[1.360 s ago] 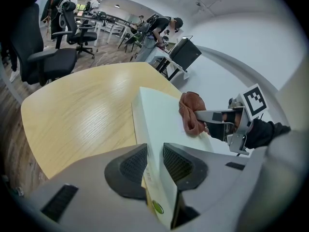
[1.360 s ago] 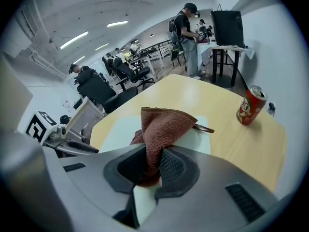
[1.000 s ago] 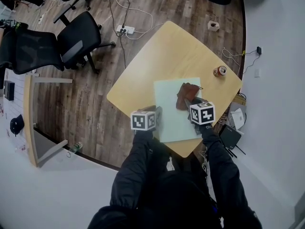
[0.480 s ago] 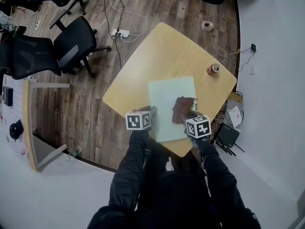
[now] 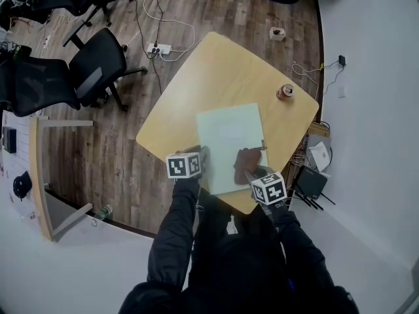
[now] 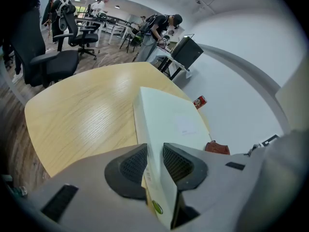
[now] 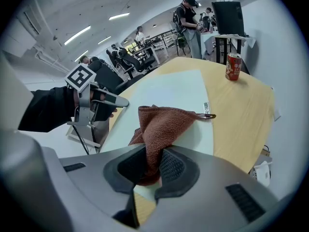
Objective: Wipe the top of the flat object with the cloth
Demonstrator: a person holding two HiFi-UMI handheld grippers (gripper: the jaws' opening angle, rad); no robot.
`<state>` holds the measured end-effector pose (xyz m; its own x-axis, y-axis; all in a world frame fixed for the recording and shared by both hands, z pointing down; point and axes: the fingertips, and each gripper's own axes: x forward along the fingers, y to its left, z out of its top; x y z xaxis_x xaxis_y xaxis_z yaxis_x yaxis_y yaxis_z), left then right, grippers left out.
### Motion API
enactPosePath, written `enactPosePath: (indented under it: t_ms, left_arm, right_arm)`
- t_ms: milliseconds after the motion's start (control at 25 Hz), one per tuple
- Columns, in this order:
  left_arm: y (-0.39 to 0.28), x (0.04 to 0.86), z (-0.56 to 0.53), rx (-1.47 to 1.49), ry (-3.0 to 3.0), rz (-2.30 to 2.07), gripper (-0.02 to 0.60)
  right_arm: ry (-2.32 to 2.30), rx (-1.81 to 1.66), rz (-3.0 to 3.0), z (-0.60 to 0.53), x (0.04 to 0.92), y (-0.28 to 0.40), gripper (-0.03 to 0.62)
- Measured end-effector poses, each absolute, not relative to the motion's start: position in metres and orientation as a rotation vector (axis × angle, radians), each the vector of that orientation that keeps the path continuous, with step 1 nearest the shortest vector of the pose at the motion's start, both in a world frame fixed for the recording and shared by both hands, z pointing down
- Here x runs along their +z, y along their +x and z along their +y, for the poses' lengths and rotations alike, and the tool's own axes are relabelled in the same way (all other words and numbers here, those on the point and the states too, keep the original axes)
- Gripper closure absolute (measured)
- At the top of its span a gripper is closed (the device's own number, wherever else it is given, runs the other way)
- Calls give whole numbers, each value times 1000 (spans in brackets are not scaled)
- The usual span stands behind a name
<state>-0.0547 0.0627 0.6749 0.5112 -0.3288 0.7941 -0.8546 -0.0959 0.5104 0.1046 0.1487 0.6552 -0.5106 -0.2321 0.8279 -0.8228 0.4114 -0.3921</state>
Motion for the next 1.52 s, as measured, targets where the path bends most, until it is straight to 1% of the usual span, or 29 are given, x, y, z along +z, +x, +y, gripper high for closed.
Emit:
enactPosePath:
  t_ms: [480, 720, 1080, 1280, 1520]
  left_arm:
    - [-52, 673, 64, 589, 1659, -1031, 460]
    - [-54, 673, 61, 584, 1653, -1033, 460]
    - [-52, 672, 60, 586, 1655, -1015, 460]
    - [-53, 674, 59, 593, 1652, -1002, 460]
    - [-55, 674, 61, 596, 1651, -1005, 460]
  right_arm:
    - [848, 1109, -1969, 189, 641, 116, 525]
    - [899, 979, -2112, 118, 603, 109, 525]
    - [1096, 985, -2100, -16, 612, 115, 525]
    - [1120, 1015, -2033, -33, 635, 118, 525]
    - [1147, 1101, -1974, -17, 652, 129, 525]
